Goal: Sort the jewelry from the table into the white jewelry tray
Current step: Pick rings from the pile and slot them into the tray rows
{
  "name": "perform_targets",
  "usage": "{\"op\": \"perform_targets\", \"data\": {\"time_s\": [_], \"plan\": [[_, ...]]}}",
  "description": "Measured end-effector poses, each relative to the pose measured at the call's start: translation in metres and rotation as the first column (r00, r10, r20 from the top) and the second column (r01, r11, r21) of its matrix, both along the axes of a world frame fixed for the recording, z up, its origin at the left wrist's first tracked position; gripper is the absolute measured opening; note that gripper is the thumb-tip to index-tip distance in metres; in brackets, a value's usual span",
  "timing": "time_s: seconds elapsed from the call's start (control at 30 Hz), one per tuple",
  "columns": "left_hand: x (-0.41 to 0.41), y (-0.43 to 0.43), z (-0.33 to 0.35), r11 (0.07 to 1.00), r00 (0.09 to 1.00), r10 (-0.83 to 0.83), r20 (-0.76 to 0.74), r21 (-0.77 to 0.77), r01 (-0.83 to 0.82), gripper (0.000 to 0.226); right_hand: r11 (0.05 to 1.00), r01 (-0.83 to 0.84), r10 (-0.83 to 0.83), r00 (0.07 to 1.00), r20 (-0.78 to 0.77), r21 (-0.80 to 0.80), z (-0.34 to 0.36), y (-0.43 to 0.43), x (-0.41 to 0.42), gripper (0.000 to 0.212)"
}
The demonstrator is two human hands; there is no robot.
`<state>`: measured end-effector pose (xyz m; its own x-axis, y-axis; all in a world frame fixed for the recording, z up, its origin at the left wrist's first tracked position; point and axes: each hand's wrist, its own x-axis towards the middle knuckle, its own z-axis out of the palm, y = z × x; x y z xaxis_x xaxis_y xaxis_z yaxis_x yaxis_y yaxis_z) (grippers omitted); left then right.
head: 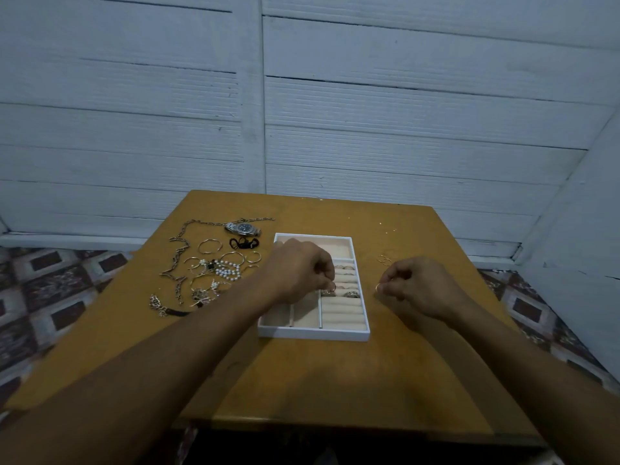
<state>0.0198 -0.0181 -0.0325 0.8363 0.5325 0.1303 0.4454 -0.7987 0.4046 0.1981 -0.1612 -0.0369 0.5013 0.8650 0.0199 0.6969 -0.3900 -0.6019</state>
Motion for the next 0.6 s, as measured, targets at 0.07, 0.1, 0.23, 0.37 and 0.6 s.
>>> {"op": "perform_targets", "data": {"time_s": [0.07,0.1,0.23,0.37,0.6], "plan": [[-0.007,-0.002,-0.005,1.000,1.000,0.012,0.023,-0.003,-0.012,0.016,1.000,-0.026,0.026,1.000,0.017,0.007,0.001,0.003,-0.009,0.005],[-0.010,-0.004,-0.007,1.000,0.999,0.016,0.034,0.000,-0.016,0.017,0.999,-0.043,0.043,0.999,0.030,0.007,0.001,0.005,-0.013,0.006],[-0.013,-0.012,-0.015,0.998,0.996,0.031,0.081,0.052,-0.035,0.014,0.995,-0.097,0.097,0.991,0.093,0.003,0.002,0.009,-0.027,0.004],[-0.011,-0.015,-0.023,0.996,0.992,0.045,0.120,0.074,-0.054,0.013,0.997,-0.083,0.082,0.992,0.098,0.002,0.002,0.010,-0.032,0.004],[-0.011,-0.020,-0.030,0.991,0.986,-0.003,0.164,0.133,-0.019,0.013,0.996,-0.087,0.090,0.988,0.123,-0.027,-0.001,0.010,-0.031,0.003]]}}
